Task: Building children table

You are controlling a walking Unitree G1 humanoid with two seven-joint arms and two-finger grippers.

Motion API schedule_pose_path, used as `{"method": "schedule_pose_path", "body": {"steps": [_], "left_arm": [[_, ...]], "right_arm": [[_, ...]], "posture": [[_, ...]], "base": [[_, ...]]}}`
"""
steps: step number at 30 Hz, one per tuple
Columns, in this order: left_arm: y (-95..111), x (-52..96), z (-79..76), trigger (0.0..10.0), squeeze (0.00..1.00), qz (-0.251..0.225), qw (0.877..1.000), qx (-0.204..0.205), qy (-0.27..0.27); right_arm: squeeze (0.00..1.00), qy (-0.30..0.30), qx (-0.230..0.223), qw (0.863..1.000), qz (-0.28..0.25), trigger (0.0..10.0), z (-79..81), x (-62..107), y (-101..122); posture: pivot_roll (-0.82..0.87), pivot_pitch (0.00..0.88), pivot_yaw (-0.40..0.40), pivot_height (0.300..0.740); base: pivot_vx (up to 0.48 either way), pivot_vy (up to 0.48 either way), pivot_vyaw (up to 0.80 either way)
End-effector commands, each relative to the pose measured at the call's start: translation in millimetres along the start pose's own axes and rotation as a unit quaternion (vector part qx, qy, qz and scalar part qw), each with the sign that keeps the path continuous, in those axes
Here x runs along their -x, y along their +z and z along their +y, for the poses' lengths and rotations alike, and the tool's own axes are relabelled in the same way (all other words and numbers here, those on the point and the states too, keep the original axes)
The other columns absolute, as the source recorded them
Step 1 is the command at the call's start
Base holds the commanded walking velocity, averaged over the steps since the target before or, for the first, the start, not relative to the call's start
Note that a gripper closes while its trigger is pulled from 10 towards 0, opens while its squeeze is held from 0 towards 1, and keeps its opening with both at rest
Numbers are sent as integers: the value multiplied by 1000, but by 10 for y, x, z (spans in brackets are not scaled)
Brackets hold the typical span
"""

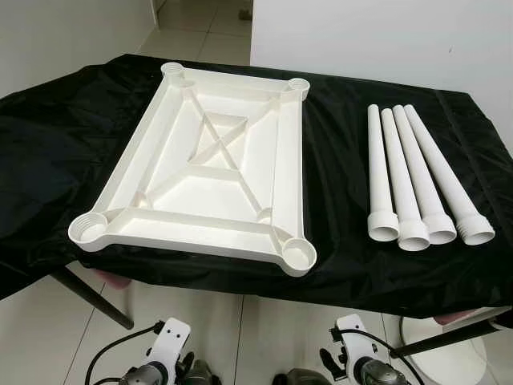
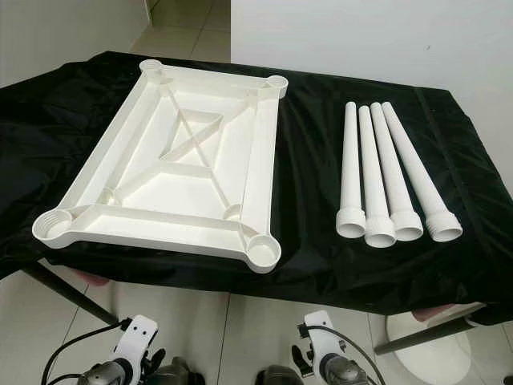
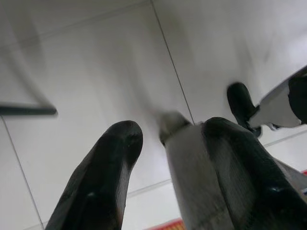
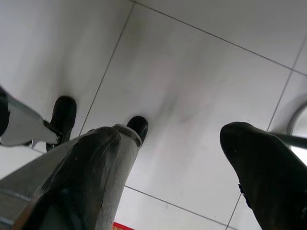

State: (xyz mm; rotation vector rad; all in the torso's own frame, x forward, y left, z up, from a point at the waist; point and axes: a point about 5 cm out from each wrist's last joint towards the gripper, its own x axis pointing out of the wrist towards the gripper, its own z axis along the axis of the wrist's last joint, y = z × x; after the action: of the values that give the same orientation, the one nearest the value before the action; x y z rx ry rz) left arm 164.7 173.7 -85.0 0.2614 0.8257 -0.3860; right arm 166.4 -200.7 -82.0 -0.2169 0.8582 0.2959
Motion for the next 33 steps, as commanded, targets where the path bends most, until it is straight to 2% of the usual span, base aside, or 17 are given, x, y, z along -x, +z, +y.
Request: {"method": "schedule_pose_path", "body": {"steps": [1, 3, 6, 9, 12, 15, 16, 18, 19, 20, 23, 24, 25, 29, 30, 32, 33], "left_arm": [[51, 24, -33, 10000, 0, -32, 997, -36, -59], [79, 31, -27, 10000, 0, -46, 996, -45, -69], [187, 110, 47, 10000, 0, -104, 984, -91, -112], [231, 141, 72, 10000, 0, -123, 979, -103, -127], [445, 219, 142, 10000, 0, -182, 962, -121, -162], [548, 242, 136, 10000, 0, -201, 954, -131, -178], [717, 296, 85, 10000, 0, -227, 936, -153, -220], [819, 353, 40, 10000, 0, -239, 922, -166, -253], [819, 353, 40, 10000, 0, -239, 922, -166, -253], [920, 412, 12, 10000, 0, -246, 912, -170, -282], [957, 440, -4, 10000, 0, -249, 907, -174, -293], [973, 489, -26, 10000, 0, -248, 898, -186, -313], [973, 489, -26, 10000, 0, -248, 898, -186, -313], [1012, 842, -107, 10000, 0, -191, 845, -231, -443], [1012, 842, -107, 10000, 0, -191, 845, -231, -443], [1005, 929, -101, 10000, 0, -172, 830, -250, -469], [1005, 929, -101, 10000, 0, -172, 830, -250, -469]], "right_arm": [[0, 48, 22, 999, -9, 10000, 58, 18, -13], [0, 64, 30, 997, -16, 10000, 73, 19, 5], [0, 109, 51, 992, -44, 10000, 72, 27, 97], [0, 119, 56, 990, -52, 10000, 59, 31, 128], [0, 157, 69, 982, -78, 10000, 4, 54, 228], [0, 177, 79, 977, -92, 10000, -20, 71, 280], [0, 220, 100, 963, -118, 10000, -52, 110, 378], [0, 263, 119, 948, -138, 10000, -66, 152, 451], [0, 263, 119, 948, -138, 10000, -66, 152, 451], [0, 295, 128, 934, -157, 10000, -89, 188, 541], [0, 306, 130, 929, -165, 10000, -97, 202, 577], [0, 328, 130, 920, -170, 10000, -107, 226, 613], [0, 328, 130, 920, -170, 10000, -107, 226, 613], [0, 454, 174, 855, -180, 10000, -169, 498, 823], [0, 454, 174, 855, -180, 10000, -169, 498, 823], [0, 477, 185, 839, -183, 10000, -168, 593, 906], [0, 477, 185, 839, -183, 10000, -168, 593, 906]], "posture": [[68, 38, -1, 740], [70, 49, -3, 740], [70, 94, -4, 740], [70, 94, -4, 740], [74, 133, 1, 740], [77, 148, 3, 740], [74, 157, 8, 740], [67, 161, 9, 740], [67, 161, 9, 740], [64, 163, 9, 740], [64, 163, 9, 740], [60, 160, 11, 740], [60, 160, 11, 740], [53, 149, 10, 740], [53, 149, 10, 740], [52, 149, 5, 740], [52, 149, 5, 740]], "base": [[0, 0, 0], [0, 0, 0], [0, 0, 0], [0, 0, 0], [0, 0, 0], [0, 0, 0], [0, 0, 0], [0, 0, 0], [0, 0, 0], [0, 0, 0], [0, 0, 0], [0, 0, 0], [0, 0, 0], [0, 0, 0], [0, 0, 0], [0, 0, 0], [0, 0, 0]]}}
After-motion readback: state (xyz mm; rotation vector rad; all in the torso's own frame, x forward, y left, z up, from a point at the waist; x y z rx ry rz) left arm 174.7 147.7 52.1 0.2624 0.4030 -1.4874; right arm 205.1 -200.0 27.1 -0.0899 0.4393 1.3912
